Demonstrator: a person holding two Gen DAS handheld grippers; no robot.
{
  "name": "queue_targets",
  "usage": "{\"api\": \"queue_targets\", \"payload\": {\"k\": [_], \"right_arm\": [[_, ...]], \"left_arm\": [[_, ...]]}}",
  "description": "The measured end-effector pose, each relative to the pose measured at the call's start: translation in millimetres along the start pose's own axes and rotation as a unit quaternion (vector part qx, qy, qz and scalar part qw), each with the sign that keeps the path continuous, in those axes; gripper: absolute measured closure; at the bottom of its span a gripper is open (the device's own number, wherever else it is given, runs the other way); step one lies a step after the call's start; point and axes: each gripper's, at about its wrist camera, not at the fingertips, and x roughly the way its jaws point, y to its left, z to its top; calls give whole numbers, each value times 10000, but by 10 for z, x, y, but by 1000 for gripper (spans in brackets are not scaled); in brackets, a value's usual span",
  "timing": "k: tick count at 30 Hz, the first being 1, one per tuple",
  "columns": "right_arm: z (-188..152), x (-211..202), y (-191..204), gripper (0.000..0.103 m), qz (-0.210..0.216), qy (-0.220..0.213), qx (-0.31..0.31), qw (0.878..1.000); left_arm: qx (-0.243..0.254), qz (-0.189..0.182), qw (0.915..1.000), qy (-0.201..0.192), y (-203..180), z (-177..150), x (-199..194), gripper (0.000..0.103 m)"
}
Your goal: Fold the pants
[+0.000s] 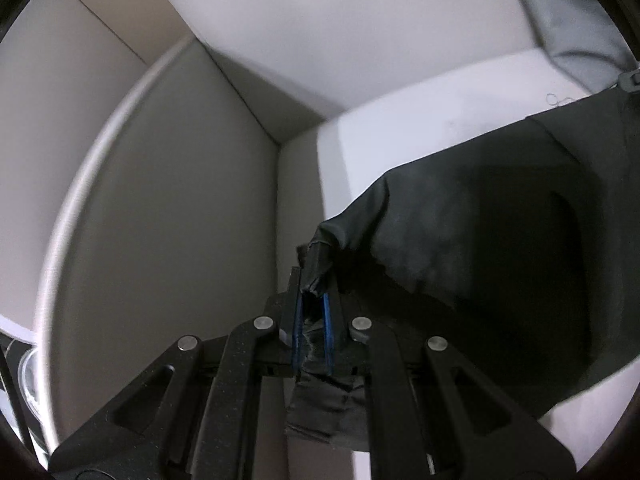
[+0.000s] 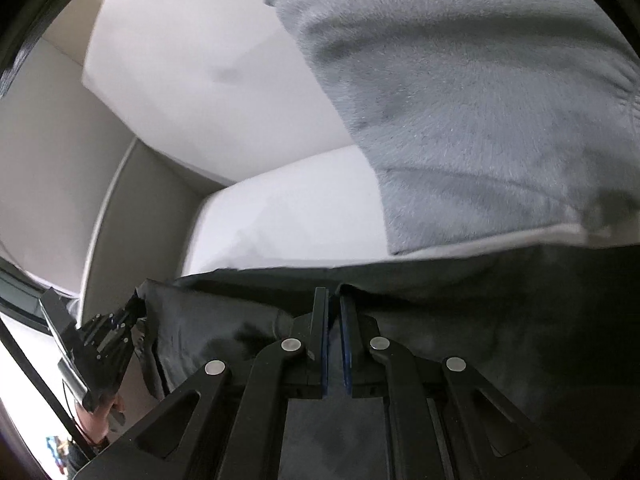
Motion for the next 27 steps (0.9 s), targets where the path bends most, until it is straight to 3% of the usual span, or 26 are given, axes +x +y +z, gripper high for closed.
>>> {"api": "queue_targets", "payload": {"k": [5,8,11,12,13,15,16,18,20,23,25,27], "right_arm": [[19,170,-32,97,-386,32,-207,9990],[-43,177,-100,97,-389,29,-181,9991],[-133,50,-54,94,-260,-54,-426,9987],[-203,-25,-19,92,-193,-79,-560,9982],[-287,-132,60,91,-61,-118,-790,9968],[-408,-257,139,84,148,-108,-1183,9928],[-508,-341,210,80,241,-101,-1410,9897],[-759,-523,349,53,414,-93,-1883,9812],[-1091,-706,427,49,585,-261,-2283,9715],[-1556,-732,515,50,763,-126,-2699,9598],[-1745,-710,503,49,722,-31,-2935,9532],[-1942,-675,500,50,510,62,-3214,9456]], "left_arm": [[19,172,9998,122,-107,27,314,97],[-157,150,9996,178,-64,40,316,91],[-1046,-260,9941,-86,217,75,73,64],[-1328,-451,9897,-277,317,75,-66,49],[-1690,-621,9825,-468,445,44,-256,38],[-2063,-1062,9700,-722,604,-36,-503,30],[-2252,-1279,9630,-739,679,-88,-606,30],[-2755,-1984,9385,-635,804,-285,-772,29],[-3145,-2413,9165,-535,812,-513,-824,29],[-3393,-2404,9094,-117,682,-802,-730,30],[-3694,-2317,8999,92,636,-948,-602,30],[-4276,-2358,8726,138,664,-1105,-503,30]]}}
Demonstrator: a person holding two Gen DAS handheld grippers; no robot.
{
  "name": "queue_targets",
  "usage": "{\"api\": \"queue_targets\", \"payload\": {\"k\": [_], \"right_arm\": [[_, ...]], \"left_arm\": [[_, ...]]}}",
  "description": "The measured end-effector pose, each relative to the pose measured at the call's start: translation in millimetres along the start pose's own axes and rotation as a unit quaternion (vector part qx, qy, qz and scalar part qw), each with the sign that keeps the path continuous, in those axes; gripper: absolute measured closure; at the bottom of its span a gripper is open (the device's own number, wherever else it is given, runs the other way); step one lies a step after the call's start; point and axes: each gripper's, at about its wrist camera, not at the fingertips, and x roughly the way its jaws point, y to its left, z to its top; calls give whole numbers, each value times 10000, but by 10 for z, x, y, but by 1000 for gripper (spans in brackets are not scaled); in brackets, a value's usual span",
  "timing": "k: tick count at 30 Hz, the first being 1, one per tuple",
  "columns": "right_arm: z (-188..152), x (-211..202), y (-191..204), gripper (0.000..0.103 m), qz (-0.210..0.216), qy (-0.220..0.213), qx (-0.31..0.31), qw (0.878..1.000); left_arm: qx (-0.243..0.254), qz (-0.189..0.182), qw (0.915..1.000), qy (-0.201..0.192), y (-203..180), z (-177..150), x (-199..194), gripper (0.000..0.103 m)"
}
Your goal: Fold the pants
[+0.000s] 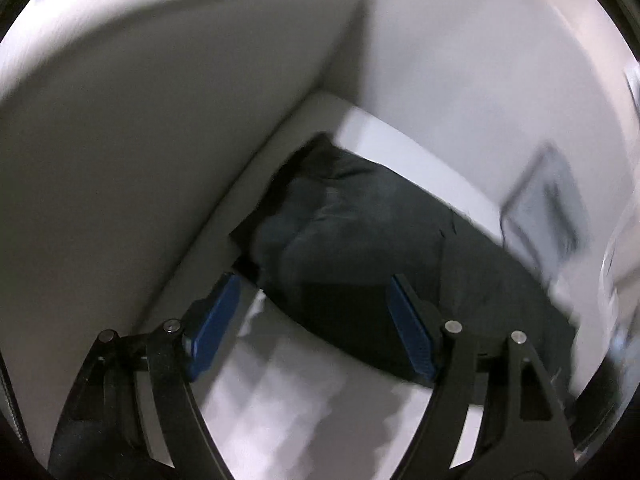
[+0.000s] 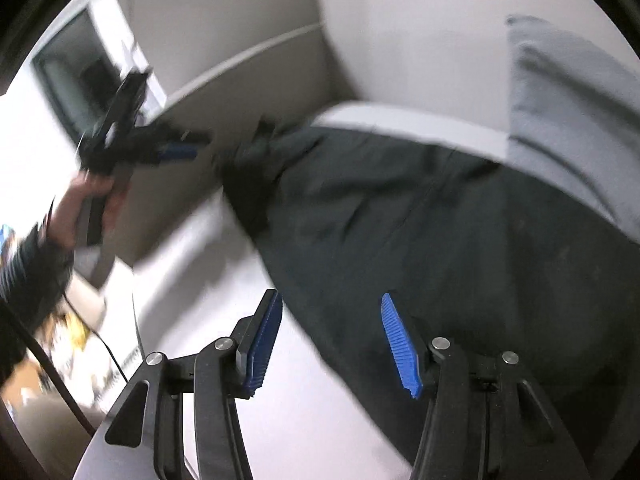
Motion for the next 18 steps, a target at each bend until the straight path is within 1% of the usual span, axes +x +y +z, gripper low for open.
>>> {"api": "queue_targets", "payload": {"k": [1,2,3,4,5,6,7,9,11,13,14,15,16,17,18], "right_arm": [[-59,70,11,50,-104,60,-89,9999],[-116,76,1,50,-186,83,-110,9997],[-169,89,-24,50,-204,112,-76,9997],[-213,124,-49,49,-172,168,-33,9997],[-236,153,-83,50,-182,189,5,9997],[-234,192,-129,50,-194,218,15,9996],[-267,220,-146,50,-165,259,24,9995],[-319,227,-138,50,-154,281,-3,9995],[-328,257,-143,50,-162,267,-129,9994],[-297,274,-141,50,-207,275,-240,9991],[-297,275,-138,50,-232,262,-269,9990],[-291,285,-145,53,-204,245,-253,9992],[-290,289,-147,58,-162,209,-253,9993],[-289,313,-139,70,-180,230,-307,9991],[-288,351,-124,79,-277,296,-379,9985]], "left_arm": [[69,115,9998,-175,-6,16,16,31],[129,150,9994,-274,-32,29,45,31],[118,65,9996,-252,-40,49,91,31],[144,190,9993,-303,-76,62,118,31],[139,483,9982,-329,-105,78,164,31],[129,601,9974,-383,-59,125,221,32],[125,647,9970,-404,-36,173,255,34],[60,739,9965,-382,-48,172,266,34],[-40,940,9952,-258,-40,124,286,34],[-332,808,9961,-149,0,76,308,34],[-334,624,9972,-242,-21,43,299,34],[-363,357,9981,-343,-18,32,291,34],[-375,304,9981,-389,-17,37,308,36],[-403,532,9969,-419,-21,45,359,38],[-401,620,9964,-404,13,58,407,53]]}}
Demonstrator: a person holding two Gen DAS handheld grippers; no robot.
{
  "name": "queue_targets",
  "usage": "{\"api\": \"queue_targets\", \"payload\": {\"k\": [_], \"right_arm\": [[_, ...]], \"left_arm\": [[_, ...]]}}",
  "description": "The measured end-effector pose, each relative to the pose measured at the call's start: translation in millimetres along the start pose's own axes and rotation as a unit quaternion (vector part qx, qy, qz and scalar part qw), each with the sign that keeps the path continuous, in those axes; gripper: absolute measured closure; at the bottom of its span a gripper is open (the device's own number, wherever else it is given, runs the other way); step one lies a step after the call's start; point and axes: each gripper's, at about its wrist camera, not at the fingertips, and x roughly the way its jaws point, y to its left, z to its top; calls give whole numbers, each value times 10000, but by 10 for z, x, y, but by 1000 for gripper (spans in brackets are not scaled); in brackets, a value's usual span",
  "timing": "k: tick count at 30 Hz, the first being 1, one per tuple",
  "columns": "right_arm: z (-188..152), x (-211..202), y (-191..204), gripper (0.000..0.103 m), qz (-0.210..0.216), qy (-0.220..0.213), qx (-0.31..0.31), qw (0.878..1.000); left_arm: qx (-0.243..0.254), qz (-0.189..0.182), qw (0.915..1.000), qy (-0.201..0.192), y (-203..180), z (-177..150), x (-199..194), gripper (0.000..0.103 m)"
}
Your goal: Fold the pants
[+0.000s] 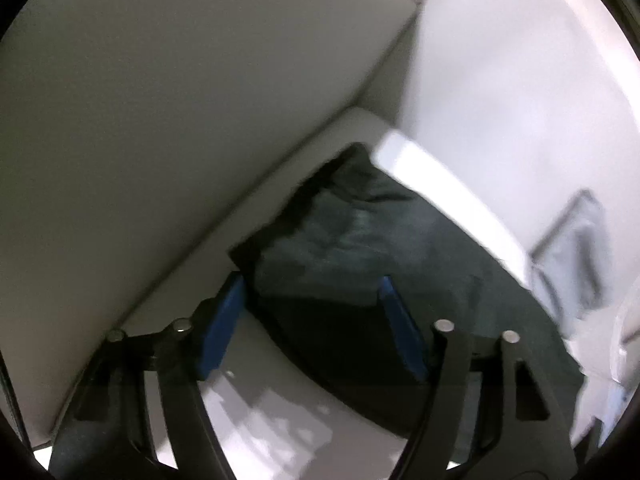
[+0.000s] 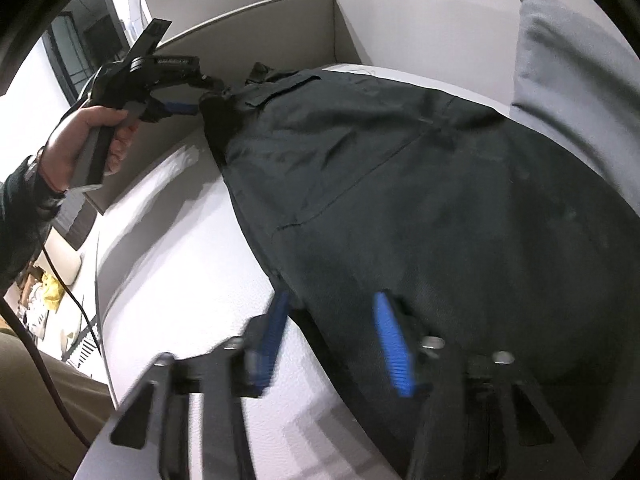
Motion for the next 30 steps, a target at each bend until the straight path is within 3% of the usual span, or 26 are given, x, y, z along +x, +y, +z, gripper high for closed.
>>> {"api": "queue_targets", "payload": {"k": [1,2,4,7,11,14,15,16,18,19,21,23,26,28,30], "right_arm": [[2,24,16,81,-118,13,-73,9999],[0,25,21,86,-162,-15,-89,9998],[-19,-4,-22,91,-148,-53,81,9998],[-82,-56,-77,94,-71,-58,201,9998],[-197,-88,-169,94,104,-109,401,9991],[-217,-97,-176,94,125,-130,382,9991],[-219,-102,-172,94,115,-142,358,9992],[-231,-125,-159,94,90,-167,323,9993],[-253,-198,-112,83,37,-233,239,9994],[-263,-252,-60,78,22,-292,141,9995],[-281,-317,43,53,-59,-429,-225,9988],[-300,-300,202,50,-268,-464,-746,9958],[-260,-98,281,50,-575,-111,-1017,9931],[-227,-25,267,50,-596,-68,-1057,9926],[-192,22,247,50,-568,-36,-1021,9931]], "left_arm": [[-3,69,10000,9,-8,9,60,81],[-17,34,10000,-53,-1,9,57,88],[-5,-149,9997,-216,-40,0,-3,92],[582,113,9955,-735,-149,-40,-132,92],[822,521,9947,-328,-129,-66,193,92],[880,525,9942,-342,-187,-63,162,92],[748,523,9954,-300,-182,-51,136,84],[524,469,9973,-233,-134,-70,40,69],[172,308,9993,-124,-104,-146,-96,51],[66,326,9992,-211,-96,-206,-184,49],[-66,392,9987,-333,17,-308,-306,43],[-452,342,9983,-139,35,-309,-183,40],[-799,212,9965,148,65,-236,111,40],[-1019,101,9946,-149,44,-175,178,32],[-866,112,9960,-177,48,-118,283,36]]}}
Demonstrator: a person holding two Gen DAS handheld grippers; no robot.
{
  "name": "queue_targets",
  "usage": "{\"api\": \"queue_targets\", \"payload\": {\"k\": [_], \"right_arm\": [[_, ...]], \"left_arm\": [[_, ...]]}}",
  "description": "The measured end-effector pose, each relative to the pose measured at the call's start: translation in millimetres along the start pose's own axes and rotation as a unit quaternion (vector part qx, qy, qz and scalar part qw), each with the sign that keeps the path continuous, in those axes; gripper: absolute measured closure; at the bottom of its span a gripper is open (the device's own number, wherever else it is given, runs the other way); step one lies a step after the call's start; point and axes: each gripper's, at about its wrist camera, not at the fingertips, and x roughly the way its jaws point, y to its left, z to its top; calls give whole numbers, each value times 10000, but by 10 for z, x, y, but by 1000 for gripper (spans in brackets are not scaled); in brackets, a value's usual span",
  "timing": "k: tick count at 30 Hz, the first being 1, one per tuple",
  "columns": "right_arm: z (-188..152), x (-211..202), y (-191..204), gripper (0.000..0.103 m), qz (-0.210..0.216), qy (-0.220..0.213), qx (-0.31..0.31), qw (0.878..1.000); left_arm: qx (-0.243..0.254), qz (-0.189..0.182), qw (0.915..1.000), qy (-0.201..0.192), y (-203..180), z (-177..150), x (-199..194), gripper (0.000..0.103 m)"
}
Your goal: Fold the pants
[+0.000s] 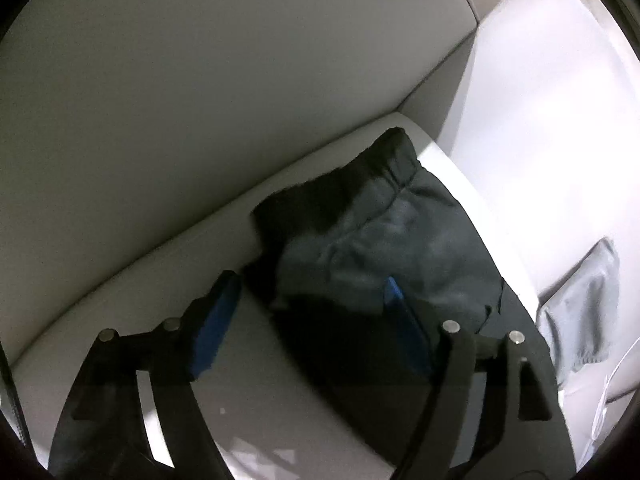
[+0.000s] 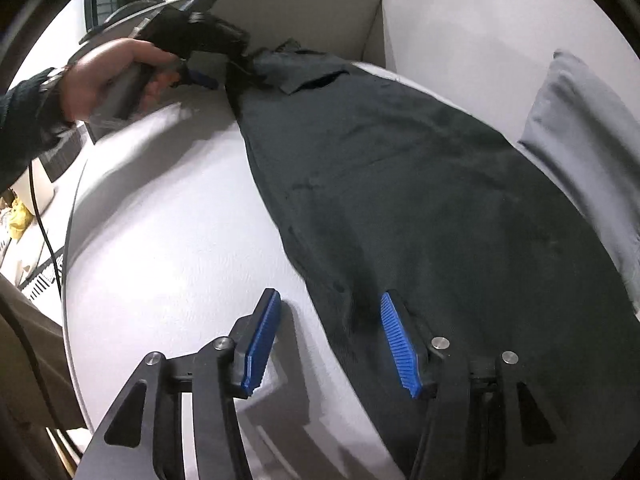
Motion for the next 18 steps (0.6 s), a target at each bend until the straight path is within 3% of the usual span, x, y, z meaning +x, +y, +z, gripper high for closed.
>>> {"api": "queue_targets", "payload": {"k": [1,2,3,4,6,10,13,17,18], "right_arm": [[9,6,-11,52,-11,-23,20,10000],[20,20,-30,59,-43,-16,65,10000],[29,19,-54,69,-64,-18,121,9999],[27,11,-72,76,-81,-11,166,9998],[29,-13,-117,89,66,3,324,9995],[-17,-22,-182,93,279,70,415,9987],[-30,9,-189,93,364,86,422,9984],[-7,12,-258,92,433,132,422,9981],[-2,-7,-277,88,478,169,446,9977]], "left_arm": [[131,202,9997,-58,-30,2,17,55],[202,277,9994,-63,-36,3,16,61],[217,66,9997,-96,-23,8,-14,80],[319,3,9994,-99,-26,4,-49,88],[615,-29,9977,-280,-50,-41,-151,90],[1161,31,9903,-764,-27,-231,-418,91],[1194,276,9917,-384,30,-276,-162,87],[1419,466,9878,-452,-148,-286,-144,77],[1385,442,9883,-455,-175,-289,-181,72]]}}
